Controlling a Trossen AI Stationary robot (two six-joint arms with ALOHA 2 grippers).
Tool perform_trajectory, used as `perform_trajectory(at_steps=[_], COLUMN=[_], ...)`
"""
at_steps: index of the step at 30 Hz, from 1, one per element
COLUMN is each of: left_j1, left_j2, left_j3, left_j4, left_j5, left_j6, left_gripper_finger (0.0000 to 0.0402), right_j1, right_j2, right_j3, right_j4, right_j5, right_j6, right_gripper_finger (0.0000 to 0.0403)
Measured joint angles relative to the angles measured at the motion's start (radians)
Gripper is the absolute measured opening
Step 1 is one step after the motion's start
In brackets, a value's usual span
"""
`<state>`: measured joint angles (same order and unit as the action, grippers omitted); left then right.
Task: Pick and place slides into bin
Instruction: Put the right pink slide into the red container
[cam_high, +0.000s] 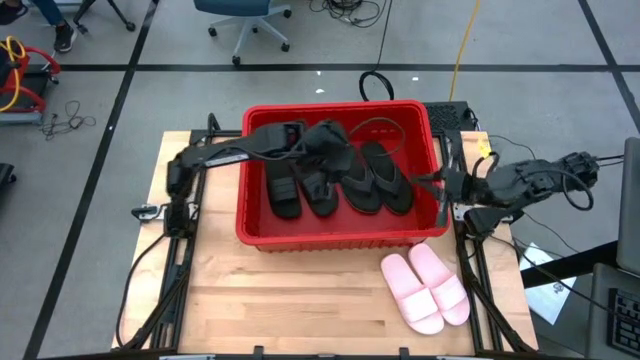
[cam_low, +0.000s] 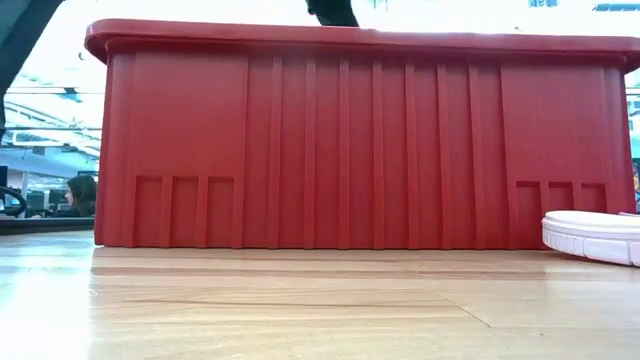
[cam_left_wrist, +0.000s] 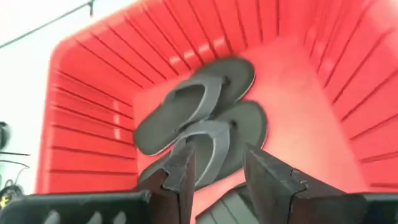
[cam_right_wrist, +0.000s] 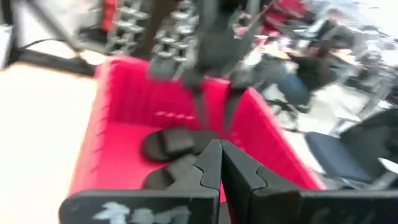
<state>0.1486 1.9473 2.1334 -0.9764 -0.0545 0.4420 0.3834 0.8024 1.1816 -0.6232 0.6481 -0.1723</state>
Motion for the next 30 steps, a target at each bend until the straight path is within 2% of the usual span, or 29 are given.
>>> perform_trajectory(at_steps=[11,19,24,30], left_j1=[-0.191,-0.35,-0.425,-0.493], left_j2=[-0.159,-0.185,-0.183,-0.183], left_j3=[0.0,0.0,0.0,0.0], left_j4=[-0.019,-0.017,-0.017,-0.016], left_j5=[-0.132,-0.243,-0.244,-0.245], left_j6=[-0.22,-0.339,-0.391,-0.446], left_gripper_finger=[0.0129,0.0129,0.0129,0.0129], right_j1=[0.238,0.438,0.538,0.604], right_j2=[0.002,0.019,0.056,0.141], right_j3=[0.0,0.0,0.0,0.0], right_j4=[-0.156,-0.183,-0.219,-0.318], right_j5=[-0.283,-0.467,-0.494,-0.497], right_j6=[0.096,0.263,0.39,0.579], right_gripper_finger=[0.0,0.0,0.0,0.0])
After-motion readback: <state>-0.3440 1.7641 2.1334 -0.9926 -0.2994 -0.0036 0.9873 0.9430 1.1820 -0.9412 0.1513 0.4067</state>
